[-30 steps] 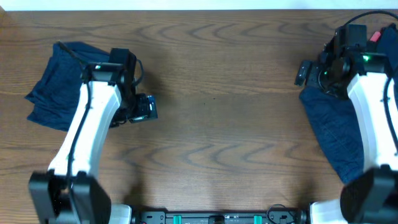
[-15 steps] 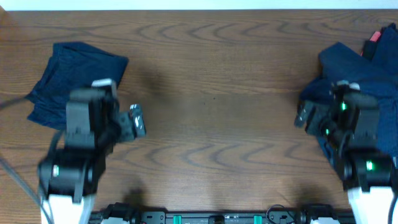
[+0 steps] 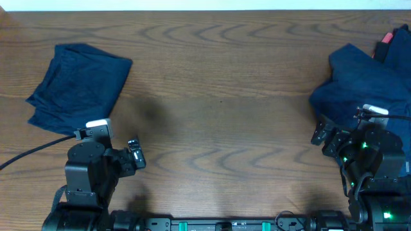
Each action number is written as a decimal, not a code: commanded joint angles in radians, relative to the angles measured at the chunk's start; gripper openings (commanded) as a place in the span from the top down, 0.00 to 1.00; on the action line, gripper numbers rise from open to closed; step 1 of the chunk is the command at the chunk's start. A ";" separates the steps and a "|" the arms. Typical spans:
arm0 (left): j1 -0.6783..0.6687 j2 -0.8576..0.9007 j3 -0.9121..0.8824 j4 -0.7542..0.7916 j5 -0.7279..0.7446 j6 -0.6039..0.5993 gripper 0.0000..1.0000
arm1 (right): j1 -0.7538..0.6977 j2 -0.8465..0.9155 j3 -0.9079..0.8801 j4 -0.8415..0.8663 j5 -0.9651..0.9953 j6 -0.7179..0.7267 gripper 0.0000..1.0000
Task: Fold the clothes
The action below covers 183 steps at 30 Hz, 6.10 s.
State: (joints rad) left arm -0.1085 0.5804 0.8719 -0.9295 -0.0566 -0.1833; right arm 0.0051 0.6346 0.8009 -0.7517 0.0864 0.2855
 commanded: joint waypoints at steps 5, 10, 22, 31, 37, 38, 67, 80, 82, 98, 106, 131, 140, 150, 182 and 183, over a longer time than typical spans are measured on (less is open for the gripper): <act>-0.002 -0.004 -0.004 -0.005 -0.015 -0.005 0.02 | 0.007 -0.002 -0.010 -0.003 0.015 0.017 0.01; -0.002 -0.004 -0.004 -0.005 -0.015 -0.005 0.02 | 0.007 -0.002 -0.010 -0.003 0.015 0.017 0.01; -0.002 -0.004 -0.004 -0.005 -0.015 -0.005 0.02 | 0.007 -0.074 -0.014 -0.011 0.015 0.016 0.01; -0.002 -0.004 -0.004 -0.005 -0.015 -0.005 0.02 | -0.040 -0.332 -0.208 0.047 -0.006 -0.023 0.01; -0.002 -0.004 -0.004 -0.005 -0.015 -0.005 0.02 | -0.086 -0.513 -0.439 0.259 -0.129 -0.077 0.01; -0.002 -0.004 -0.004 -0.005 -0.015 -0.005 0.02 | -0.092 -0.542 -0.478 0.302 -0.147 -0.077 0.01; -0.002 -0.004 -0.004 -0.005 -0.015 -0.005 0.02 | -0.094 -0.629 -0.796 0.689 -0.221 -0.205 0.01; -0.002 -0.004 -0.004 -0.005 -0.015 -0.005 0.02 | -0.094 -0.629 -0.795 0.689 -0.221 -0.205 0.01; -0.002 -0.004 -0.004 -0.005 -0.015 -0.005 0.02 | -0.094 -0.629 -0.796 0.689 -0.221 -0.205 0.01; -0.002 -0.004 -0.004 -0.005 -0.015 -0.005 0.02 | -0.094 -0.629 -0.795 0.689 -0.221 -0.205 0.01; 0.000 -0.034 -0.011 -0.030 -0.016 -0.003 0.02 | -0.094 -0.629 -0.796 0.689 -0.222 -0.205 0.01; 0.072 -0.513 -0.740 0.697 -0.015 0.060 0.02 | -0.094 -0.629 -0.796 0.689 -0.221 -0.205 0.01; 0.099 -0.579 -0.868 0.917 0.027 0.188 0.02 | -0.094 -0.629 -0.796 0.689 -0.221 -0.205 0.01; 0.098 -0.579 -0.868 0.857 0.060 0.201 0.02 | -0.094 -0.629 -0.795 0.689 -0.221 -0.205 0.01; 0.099 -0.576 -0.868 0.857 0.060 0.201 0.02 | -0.094 -0.629 -0.796 0.689 -0.221 -0.205 0.01; 0.099 -0.576 -0.868 0.857 0.060 0.201 0.02 | -0.094 -0.629 -0.796 0.689 -0.221 -0.205 0.01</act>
State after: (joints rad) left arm -0.0147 0.0109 0.0250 -0.0353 0.0010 0.0048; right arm -0.0784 0.0109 0.0063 -0.0593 -0.1242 0.0940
